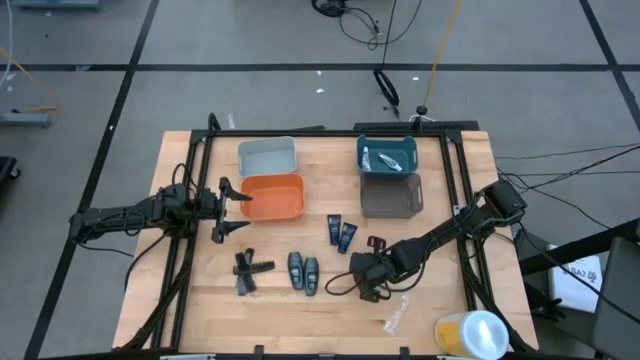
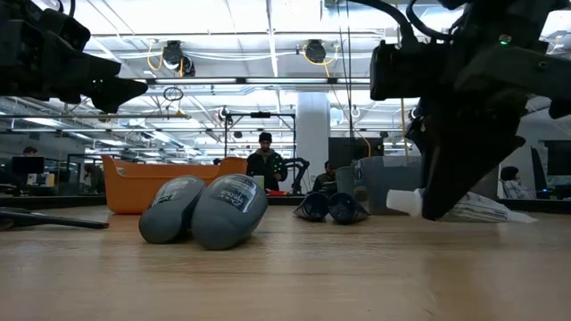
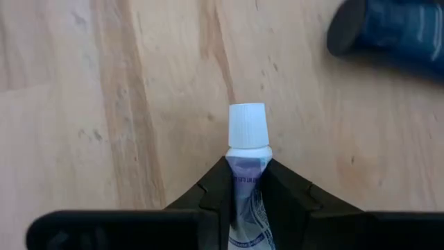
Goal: Pick & Place Travel size toiletries
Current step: Put the white toothpaste into the blue bin
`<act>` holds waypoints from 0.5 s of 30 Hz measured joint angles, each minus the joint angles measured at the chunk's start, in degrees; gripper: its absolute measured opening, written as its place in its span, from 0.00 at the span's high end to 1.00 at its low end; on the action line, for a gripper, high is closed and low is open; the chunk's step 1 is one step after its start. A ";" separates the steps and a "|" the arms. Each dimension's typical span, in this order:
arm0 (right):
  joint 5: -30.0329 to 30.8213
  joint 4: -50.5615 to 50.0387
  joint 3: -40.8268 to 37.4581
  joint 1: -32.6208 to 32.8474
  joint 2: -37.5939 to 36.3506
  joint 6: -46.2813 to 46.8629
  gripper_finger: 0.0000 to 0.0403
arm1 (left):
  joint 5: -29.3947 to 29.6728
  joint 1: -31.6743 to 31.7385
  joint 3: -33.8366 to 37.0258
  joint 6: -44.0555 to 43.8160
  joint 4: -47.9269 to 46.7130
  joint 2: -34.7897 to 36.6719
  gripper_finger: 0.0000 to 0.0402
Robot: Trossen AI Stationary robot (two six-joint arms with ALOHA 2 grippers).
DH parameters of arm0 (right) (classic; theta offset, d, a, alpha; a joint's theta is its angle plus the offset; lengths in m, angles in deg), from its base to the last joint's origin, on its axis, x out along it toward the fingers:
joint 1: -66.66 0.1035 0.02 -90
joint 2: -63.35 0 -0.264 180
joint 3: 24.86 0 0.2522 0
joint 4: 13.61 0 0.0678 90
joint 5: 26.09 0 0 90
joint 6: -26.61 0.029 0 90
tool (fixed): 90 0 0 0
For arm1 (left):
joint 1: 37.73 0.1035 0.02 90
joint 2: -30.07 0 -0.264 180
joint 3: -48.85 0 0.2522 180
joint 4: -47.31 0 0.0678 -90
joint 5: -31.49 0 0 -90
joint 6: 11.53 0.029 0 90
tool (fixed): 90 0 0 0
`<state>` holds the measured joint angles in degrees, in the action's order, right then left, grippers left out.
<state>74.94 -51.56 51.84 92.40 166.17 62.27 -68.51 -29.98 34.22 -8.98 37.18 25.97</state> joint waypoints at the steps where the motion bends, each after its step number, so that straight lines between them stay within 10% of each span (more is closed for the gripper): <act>1: -0.48 0.41 0.00 -0.06 0.00 -0.43 0.85 | 0.02 0.00 0.00 0.00 -0.02 0.00 0.18; 15: -0.61 3.17 0.11 -0.08 -6.82 -7.20 0.85 | 0.00 0.00 0.00 0.00 -0.02 -0.02 0.18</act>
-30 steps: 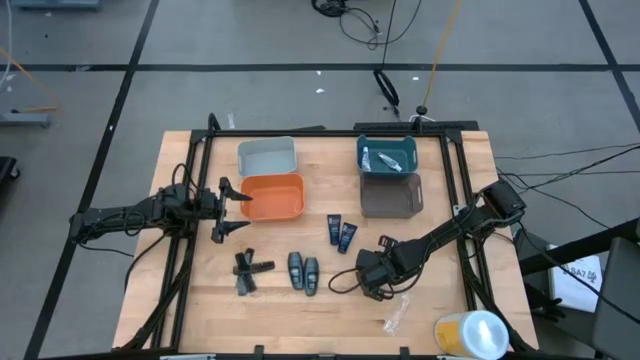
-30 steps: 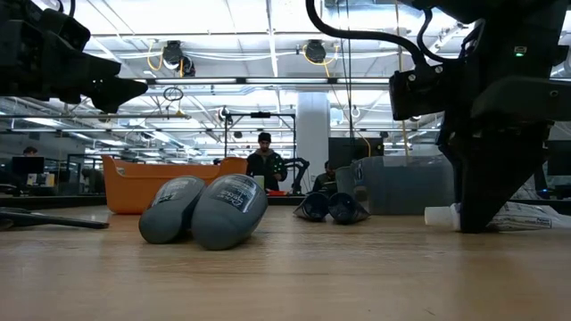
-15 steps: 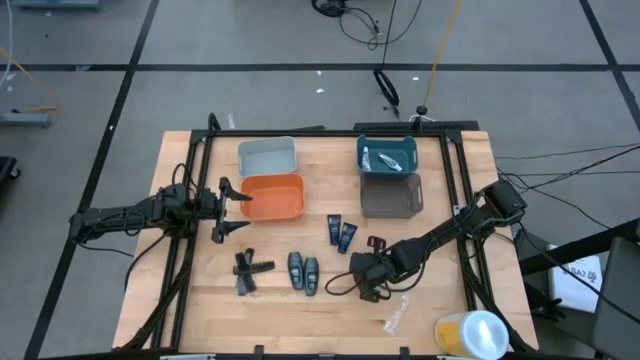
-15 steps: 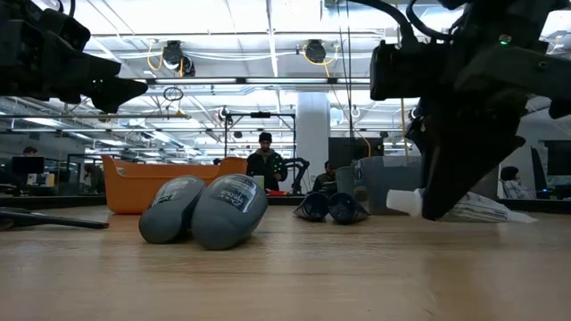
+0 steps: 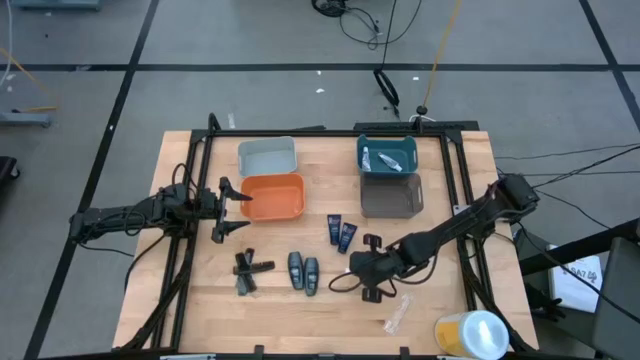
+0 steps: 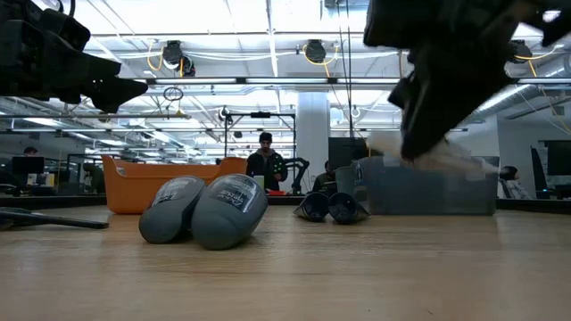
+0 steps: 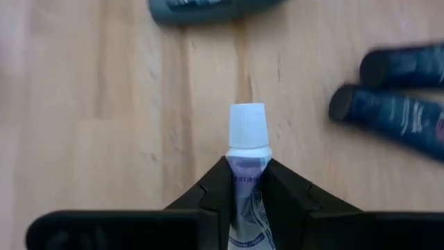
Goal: Pick & Place Travel size toiletries
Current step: Put the white toothpaste into the blue bin
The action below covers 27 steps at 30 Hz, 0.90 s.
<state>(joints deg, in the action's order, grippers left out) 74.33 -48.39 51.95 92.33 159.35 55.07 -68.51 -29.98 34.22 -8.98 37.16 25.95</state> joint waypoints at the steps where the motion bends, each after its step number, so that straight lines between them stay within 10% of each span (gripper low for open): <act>1: 0.03 0.11 0.00 0.00 -0.87 -0.65 0.85 | 0.02 0.00 0.00 0.00 0.02 0.01 0.18; 18: 0.04 5.43 -0.85 -0.11 -8.22 -11.20 0.85 | 0.02 0.00 0.00 0.00 0.02 0.00 0.18; 27: -6.11 31.81 -16.46 -1.65 -12.97 -13.16 0.85 | 0.00 0.00 -0.01 0.00 0.00 0.02 0.18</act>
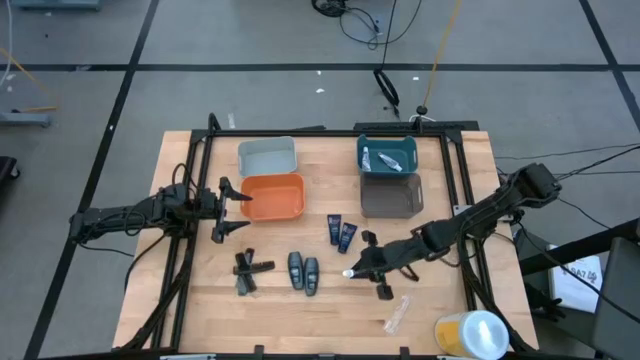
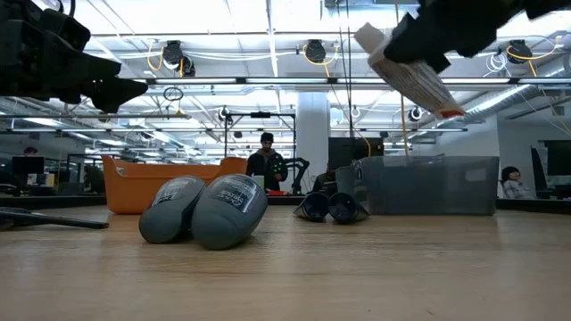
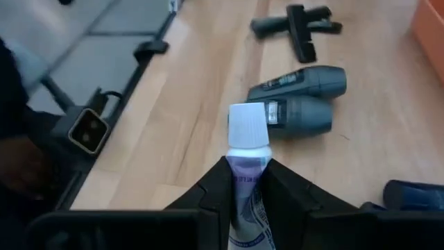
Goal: Pick & Place Travel size toiletries
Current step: Put the white toothpaste into the blue bin
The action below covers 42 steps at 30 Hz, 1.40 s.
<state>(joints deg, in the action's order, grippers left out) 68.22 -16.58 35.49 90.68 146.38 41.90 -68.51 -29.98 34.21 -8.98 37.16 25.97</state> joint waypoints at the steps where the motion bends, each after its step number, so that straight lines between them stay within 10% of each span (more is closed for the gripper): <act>1: -0.23 1.77 -1.83 -0.38 -1.23 0.01 0.85 | 0.01 -0.01 0.01 0.00 0.01 0.00 0.18; 22: -1.26 18.42 -29.38 -9.84 -35.52 -3.18 0.87 | 0.02 0.00 0.01 0.00 0.00 -0.01 0.18; 42: -1.33 18.11 -30.90 -28.46 -42.24 -7.46 0.87 | 0.02 -0.02 0.01 0.00 0.00 -0.02 0.18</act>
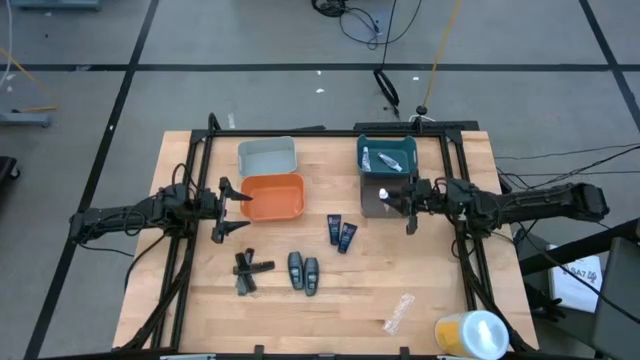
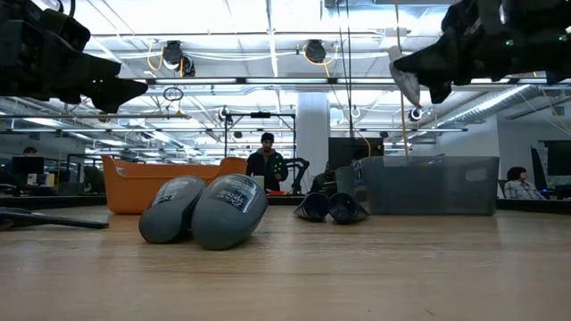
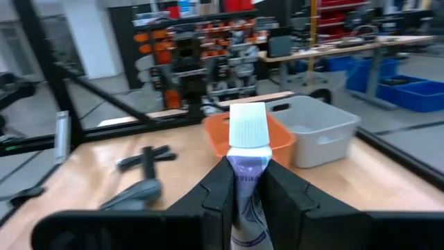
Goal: Pick & Place Travel size toiletries
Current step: Put the white toothpaste into the blue bin
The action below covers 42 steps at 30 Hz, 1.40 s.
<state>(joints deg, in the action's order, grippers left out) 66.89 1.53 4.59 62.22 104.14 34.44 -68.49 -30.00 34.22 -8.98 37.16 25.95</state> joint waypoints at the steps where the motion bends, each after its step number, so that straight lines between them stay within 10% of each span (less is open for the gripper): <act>1: -0.02 0.00 0.00 -0.96 0.00 0.02 0.87 | 0.00 0.02 0.00 0.00 0.00 0.00 0.18; 25: 1.69 0.48 0.00 -23.26 1.67 0.49 0.87 | -0.01 0.01 0.00 0.00 0.00 0.00 0.18; 42: 1.27 6.93 1.66 -35.58 19.29 1.56 0.87 | 0.00 0.01 -0.01 0.00 0.01 0.01 0.18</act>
<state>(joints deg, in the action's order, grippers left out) 68.16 8.46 6.25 26.64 123.43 36.00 -68.49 -29.99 34.21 -8.98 37.18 25.96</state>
